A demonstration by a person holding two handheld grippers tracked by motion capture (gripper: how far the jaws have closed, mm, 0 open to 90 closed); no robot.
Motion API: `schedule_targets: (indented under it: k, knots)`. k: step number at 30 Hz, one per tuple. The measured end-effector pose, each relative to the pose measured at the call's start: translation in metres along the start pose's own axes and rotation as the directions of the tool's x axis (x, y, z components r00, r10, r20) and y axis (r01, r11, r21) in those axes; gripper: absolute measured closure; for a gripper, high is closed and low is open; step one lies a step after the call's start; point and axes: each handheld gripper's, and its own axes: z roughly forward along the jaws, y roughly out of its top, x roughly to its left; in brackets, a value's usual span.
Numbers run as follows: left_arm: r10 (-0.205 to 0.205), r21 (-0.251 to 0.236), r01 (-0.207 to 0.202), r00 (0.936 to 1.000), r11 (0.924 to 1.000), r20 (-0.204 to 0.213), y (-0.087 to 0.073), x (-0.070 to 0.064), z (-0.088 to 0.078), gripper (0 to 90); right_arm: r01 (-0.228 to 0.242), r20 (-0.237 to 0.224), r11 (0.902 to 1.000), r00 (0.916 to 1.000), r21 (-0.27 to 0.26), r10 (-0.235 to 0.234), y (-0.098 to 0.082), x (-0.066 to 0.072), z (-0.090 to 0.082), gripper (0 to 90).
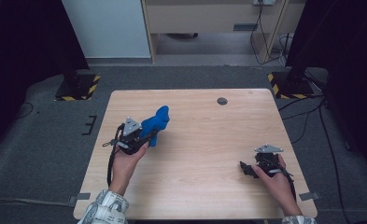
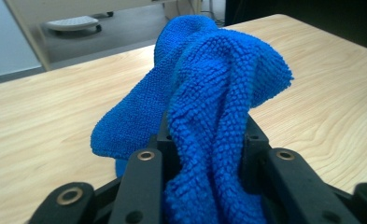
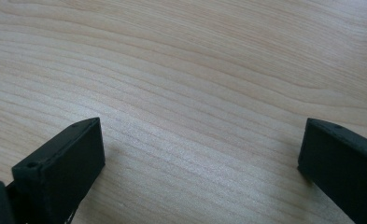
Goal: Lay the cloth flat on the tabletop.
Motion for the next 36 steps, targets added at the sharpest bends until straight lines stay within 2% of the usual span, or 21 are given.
schedule_targets:
  k: [4,6,10,15,20,22,27,30,33,36]
  knots:
    - [0.016,0.008,-0.016,0.9996,0.9998,0.025,0.007,-0.013,0.01,67.9,0.0,-0.002,1.0,1.0,0.001,0.0,0.0,0.0,0.0,0.7]
    - [0.001,0.01,-0.001,0.999,0.9999,0.046,0.008,-0.017,0.015,67.9,0.0,-0.002,1.0,1.0,0.001,0.0,0.0,0.0,0.0,0.7]
    - [0.004,0.029,-0.006,0.9975,0.9996,0.071,0.009,-0.028,0.027,67.9,-0.001,-0.002,1.0,1.0,0.0,0.001,0.0,0.0,0.0,0.7]
    - [0.02,0.052,-0.025,0.9943,0.9983,0.105,0.007,-0.043,0.039,67.7,0.0,-0.002,1.0,1.0,0.0,0.0,0.0,0.0,0.0,0.7]
    - [0.015,0.075,-0.026,0.9898,0.9968,0.141,0.0,-0.055,0.049,67.6,0.0,-0.002,1.0,1.0,0.0,0.0,0.0,0.0,0.0,0.7]
    - [0.015,0.097,-0.032,0.9854,0.9948,0.17,-0.01,-0.067,0.058,67.6,0.0,-0.002,1.0,1.0,0.001,0.0,0.0,0.0,0.0,0.7]
    - [0.034,0.138,-0.061,0.9805,0.9885,0.193,-0.028,-0.085,0.075,67.2,0.001,-0.002,1.0,1.0,0.0,-0.001,0.0,0.0,0.0,0.7]
    - [0.034,0.156,-0.066,0.9788,0.9856,0.202,-0.035,-0.089,0.082,66.9,0.0,-0.002,1.0,1.0,0.0,0.0,0.0,0.0,0.0,0.7]
    - [0.055,0.189,-0.098,0.9744,0.9771,0.218,-0.046,-0.093,0.091,66.3,0.001,-0.002,1.0,1.0,0.0,-0.001,0.0,0.0,0.0,0.7]
    - [0.08,0.205,-0.125,0.9728,0.9708,0.217,-0.057,-0.097,0.097,63.8,0.0,-0.001,1.0,1.0,0.0,0.0,0.0,0.0,0.0,0.9]
